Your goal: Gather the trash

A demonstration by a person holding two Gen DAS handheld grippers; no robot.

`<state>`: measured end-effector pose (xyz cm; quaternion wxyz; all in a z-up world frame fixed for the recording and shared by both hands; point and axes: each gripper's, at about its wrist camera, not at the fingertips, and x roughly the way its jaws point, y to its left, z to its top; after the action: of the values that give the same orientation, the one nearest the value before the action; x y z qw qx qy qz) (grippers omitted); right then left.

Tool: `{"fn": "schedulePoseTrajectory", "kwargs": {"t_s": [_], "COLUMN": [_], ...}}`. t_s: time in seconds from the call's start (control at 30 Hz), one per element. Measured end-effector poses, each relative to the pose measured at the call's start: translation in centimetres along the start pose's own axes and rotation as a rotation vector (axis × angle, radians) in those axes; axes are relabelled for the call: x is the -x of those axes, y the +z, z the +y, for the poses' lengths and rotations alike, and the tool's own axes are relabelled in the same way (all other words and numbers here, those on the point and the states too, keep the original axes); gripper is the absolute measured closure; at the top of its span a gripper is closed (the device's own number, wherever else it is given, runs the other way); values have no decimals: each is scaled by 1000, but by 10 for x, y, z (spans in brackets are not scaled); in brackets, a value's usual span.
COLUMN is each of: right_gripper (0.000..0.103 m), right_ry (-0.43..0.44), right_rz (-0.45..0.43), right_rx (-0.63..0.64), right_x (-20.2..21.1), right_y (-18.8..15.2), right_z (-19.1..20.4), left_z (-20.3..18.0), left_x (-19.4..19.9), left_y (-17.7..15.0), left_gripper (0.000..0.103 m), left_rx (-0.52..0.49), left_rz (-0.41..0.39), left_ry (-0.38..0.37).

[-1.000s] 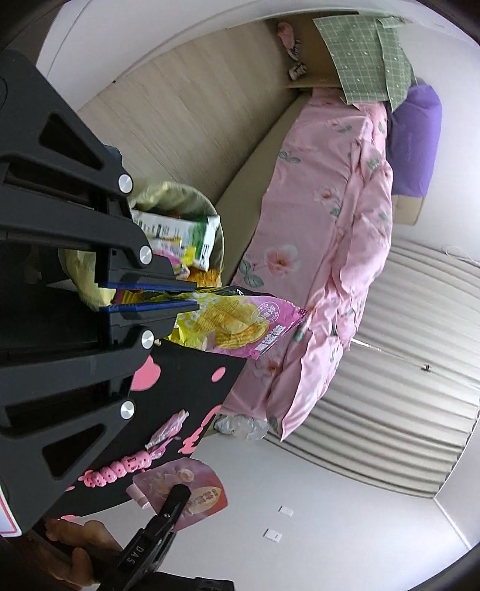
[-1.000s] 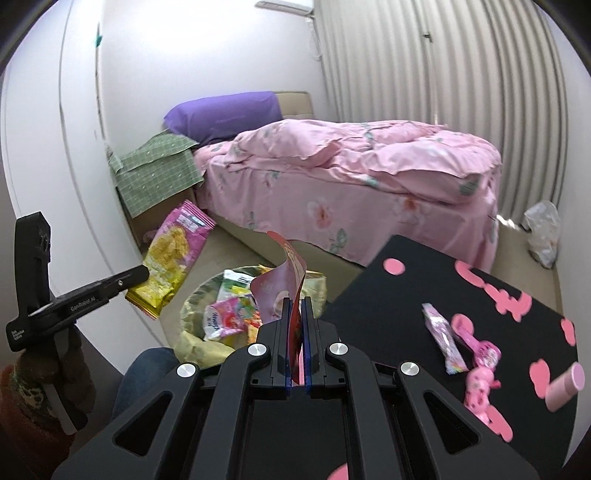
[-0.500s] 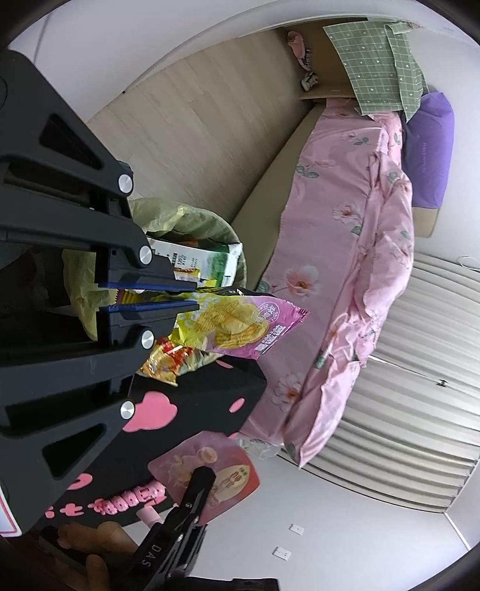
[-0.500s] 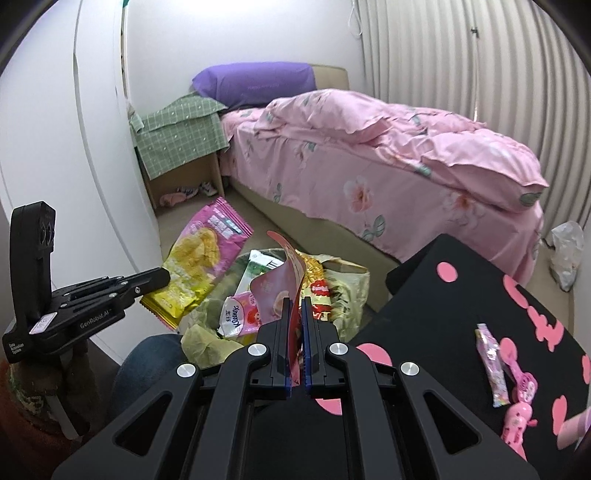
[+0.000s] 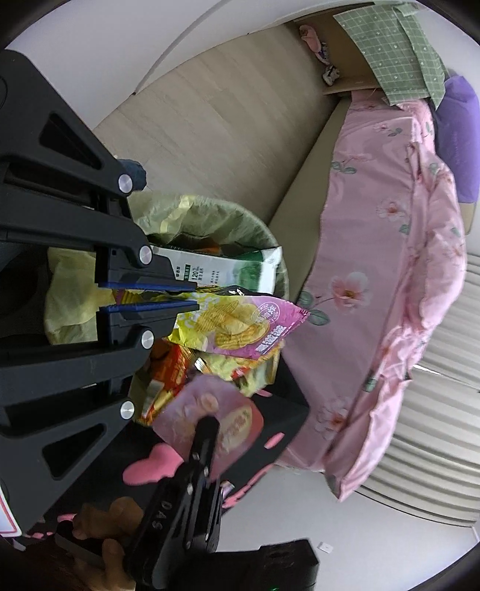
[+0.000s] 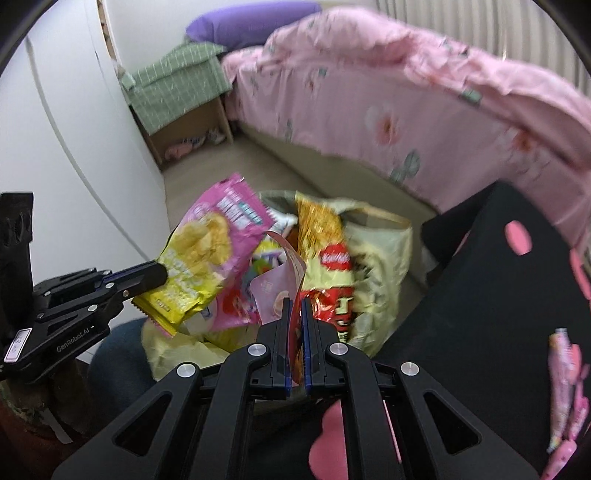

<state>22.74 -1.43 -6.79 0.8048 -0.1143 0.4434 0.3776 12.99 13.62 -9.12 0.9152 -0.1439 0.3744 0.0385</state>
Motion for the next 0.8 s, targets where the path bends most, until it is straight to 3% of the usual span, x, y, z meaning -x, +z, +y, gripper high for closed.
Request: {"fn": "schedulePoseTrajectory", "kwargs": {"t_s": [0.17,0.33,0.63,0.8], "right_gripper": [98,98,98,93], "right_ry": [13,19,95,83], "right_rz": [97,119,108,96], "right_rx": [3,6,33,16], "right_x": [-38,-50,-39,-34], "right_y": [3,9,0,0], "right_z": [-6,-10,-2,-4], "left_z": [-4,-2,8,12], "left_x": [-34,-50,-33,-21], "left_y": [-3,-2,-3,3], "left_gripper": [98,98,98,88], "left_rx": [-35,-34,24,50], "left_rz": [69,94,90,67], "left_ry": [18,35,-10,-17]}}
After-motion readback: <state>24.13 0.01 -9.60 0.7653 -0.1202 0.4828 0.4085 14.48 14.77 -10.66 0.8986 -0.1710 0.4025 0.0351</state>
